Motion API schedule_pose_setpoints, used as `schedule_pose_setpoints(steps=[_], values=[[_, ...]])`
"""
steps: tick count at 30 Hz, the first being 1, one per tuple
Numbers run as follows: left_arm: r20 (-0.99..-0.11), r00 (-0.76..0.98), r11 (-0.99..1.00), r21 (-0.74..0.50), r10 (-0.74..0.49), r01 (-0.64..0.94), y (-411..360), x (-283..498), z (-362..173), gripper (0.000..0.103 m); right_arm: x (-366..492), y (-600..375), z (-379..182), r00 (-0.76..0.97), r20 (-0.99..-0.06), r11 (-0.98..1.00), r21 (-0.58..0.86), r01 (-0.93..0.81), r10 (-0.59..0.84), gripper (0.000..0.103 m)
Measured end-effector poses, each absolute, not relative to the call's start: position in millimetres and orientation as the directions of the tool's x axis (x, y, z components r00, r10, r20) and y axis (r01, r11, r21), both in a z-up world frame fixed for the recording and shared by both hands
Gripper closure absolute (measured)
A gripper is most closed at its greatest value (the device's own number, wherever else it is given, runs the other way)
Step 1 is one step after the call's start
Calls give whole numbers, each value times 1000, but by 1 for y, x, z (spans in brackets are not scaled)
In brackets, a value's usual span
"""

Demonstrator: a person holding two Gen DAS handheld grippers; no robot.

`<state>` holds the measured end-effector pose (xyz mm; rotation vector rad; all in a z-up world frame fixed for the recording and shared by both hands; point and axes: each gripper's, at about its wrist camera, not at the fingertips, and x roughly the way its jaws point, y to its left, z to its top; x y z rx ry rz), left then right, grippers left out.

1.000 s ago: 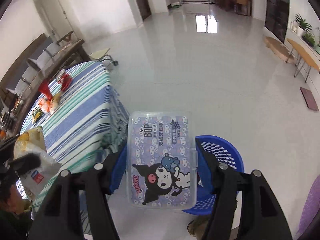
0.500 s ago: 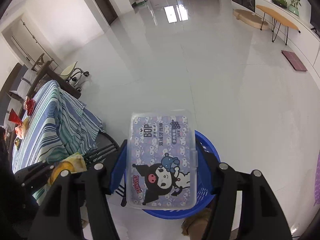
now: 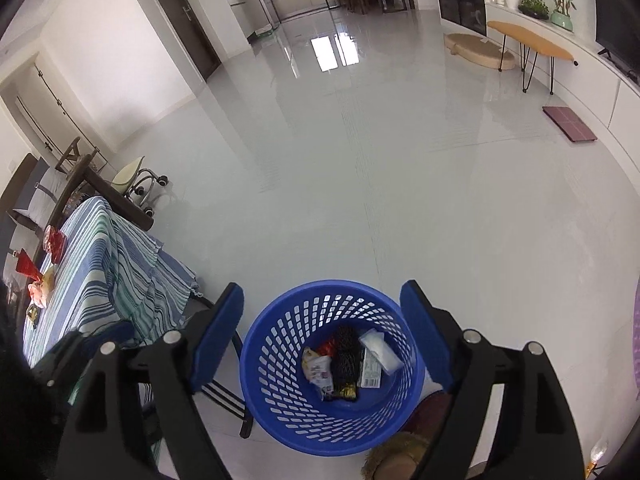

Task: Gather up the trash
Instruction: 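Move both tools back over the table toward the remaining items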

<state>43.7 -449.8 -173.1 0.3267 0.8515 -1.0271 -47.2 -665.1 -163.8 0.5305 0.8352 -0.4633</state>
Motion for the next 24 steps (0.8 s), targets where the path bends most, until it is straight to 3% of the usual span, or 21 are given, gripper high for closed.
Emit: schedule_pose_setpoints(steps=[2, 4, 9, 12, 24], values=[[-692, 344, 548, -89, -635, 832, -426, 31, -145, 5, -48, -655, -156, 590, -774, 779, 218, 588, -229, 5], [-662, 422, 589, -36, -620, 808, -405, 22, -125, 5, -47, -640, -149, 596, -759, 793, 183, 581, -262, 5], [-629, 641, 717, 184, -439, 672, -345, 9, -104, 5, -31, -579, -137, 617, -720, 869, 41, 493, -316, 5], [-598, 690, 780, 165, -407, 603, -292, 11, -100, 5, -23, -529, -136, 640, -701, 908, -24, 419, -313, 5], [-726, 656, 921, 84, -205, 381, -113, 86, -118, 5, 40, -334, -127, 669, -741, 997, -15, 77, -63, 5]])
